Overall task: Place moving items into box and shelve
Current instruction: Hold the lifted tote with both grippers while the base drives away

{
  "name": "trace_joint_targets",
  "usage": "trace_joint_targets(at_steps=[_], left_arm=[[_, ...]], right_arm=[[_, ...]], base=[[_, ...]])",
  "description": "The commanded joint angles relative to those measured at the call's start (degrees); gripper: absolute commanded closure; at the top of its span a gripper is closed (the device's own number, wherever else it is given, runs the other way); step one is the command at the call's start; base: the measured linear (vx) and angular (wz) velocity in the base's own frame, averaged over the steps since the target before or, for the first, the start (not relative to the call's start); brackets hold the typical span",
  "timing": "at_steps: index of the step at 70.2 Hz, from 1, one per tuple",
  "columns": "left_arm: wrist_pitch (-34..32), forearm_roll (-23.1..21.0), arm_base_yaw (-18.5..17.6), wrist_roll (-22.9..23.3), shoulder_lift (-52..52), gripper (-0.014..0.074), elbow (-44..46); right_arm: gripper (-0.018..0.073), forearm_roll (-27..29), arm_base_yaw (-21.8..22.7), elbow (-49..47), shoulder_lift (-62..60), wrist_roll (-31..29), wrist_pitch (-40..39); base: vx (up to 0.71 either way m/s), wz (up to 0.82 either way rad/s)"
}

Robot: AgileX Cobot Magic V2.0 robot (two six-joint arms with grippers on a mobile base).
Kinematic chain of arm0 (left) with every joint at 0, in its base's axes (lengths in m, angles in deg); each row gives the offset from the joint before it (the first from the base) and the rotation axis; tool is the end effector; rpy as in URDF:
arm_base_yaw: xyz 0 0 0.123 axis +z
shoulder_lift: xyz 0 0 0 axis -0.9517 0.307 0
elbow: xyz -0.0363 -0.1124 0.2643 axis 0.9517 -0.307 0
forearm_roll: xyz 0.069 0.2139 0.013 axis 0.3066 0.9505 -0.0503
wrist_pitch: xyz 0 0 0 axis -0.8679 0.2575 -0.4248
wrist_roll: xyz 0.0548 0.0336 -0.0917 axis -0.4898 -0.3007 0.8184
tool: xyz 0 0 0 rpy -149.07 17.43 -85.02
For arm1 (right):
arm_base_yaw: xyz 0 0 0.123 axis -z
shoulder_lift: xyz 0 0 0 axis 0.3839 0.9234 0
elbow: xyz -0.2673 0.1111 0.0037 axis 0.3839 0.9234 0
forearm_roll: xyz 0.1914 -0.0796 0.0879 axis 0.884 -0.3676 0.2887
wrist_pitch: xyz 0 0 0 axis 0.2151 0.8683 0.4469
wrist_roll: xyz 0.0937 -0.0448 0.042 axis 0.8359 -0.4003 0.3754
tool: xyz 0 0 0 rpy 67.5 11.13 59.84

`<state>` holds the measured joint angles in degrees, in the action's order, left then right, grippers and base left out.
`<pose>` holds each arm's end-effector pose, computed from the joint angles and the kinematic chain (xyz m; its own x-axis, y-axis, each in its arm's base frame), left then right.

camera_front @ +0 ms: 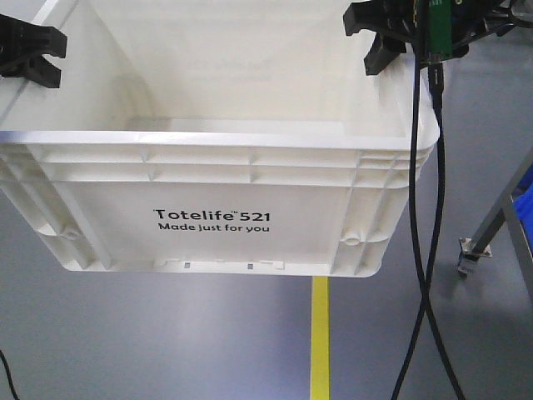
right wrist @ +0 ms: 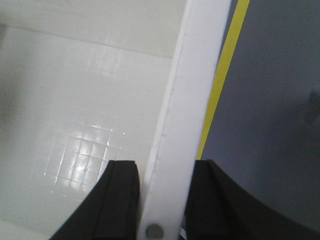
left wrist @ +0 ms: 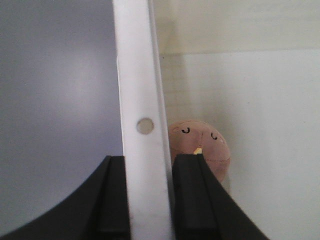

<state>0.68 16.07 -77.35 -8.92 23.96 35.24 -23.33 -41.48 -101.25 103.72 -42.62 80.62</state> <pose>0.2806 -0.0413 0.3800 -0.8145 -0.0341 -0.5791 0.0847 0.9806 -0.1768 0.3175 0.1176 0.3852 -0.8623 -0.1536 -0.4825 -0.2448 0.9606 0.1317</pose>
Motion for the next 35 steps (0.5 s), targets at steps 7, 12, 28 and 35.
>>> trace_joint_targets(at_steps=[7, 12, 28, 35], left_arm=[[-7.31, -2.19, -0.29, -0.3, -2.76, 0.0622, 2.83], [-7.31, -2.19, -0.29, -0.3, -2.76, 0.0622, 2.83], [-7.31, -2.19, -0.29, -0.3, -2.76, 0.0622, 2.83], [-7.31, -2.19, -0.29, -0.3, -2.76, 0.0622, 2.83]], right_arm=[[0.0571, 1.91, -0.13, -2.69, -3.61, -2.36, -3.92], [0.0571, 1.91, -0.13, -2.69, -3.61, -2.36, -3.92], [0.0571, 1.86, -0.13, -2.69, -3.61, -2.36, -3.92], [0.0571, 1.86, -0.13, -2.69, -3.61, -2.36, -3.92]], base=[[0.53, -0.12], [0.53, -0.12], [0.53, -0.11], [0.53, -0.1]])
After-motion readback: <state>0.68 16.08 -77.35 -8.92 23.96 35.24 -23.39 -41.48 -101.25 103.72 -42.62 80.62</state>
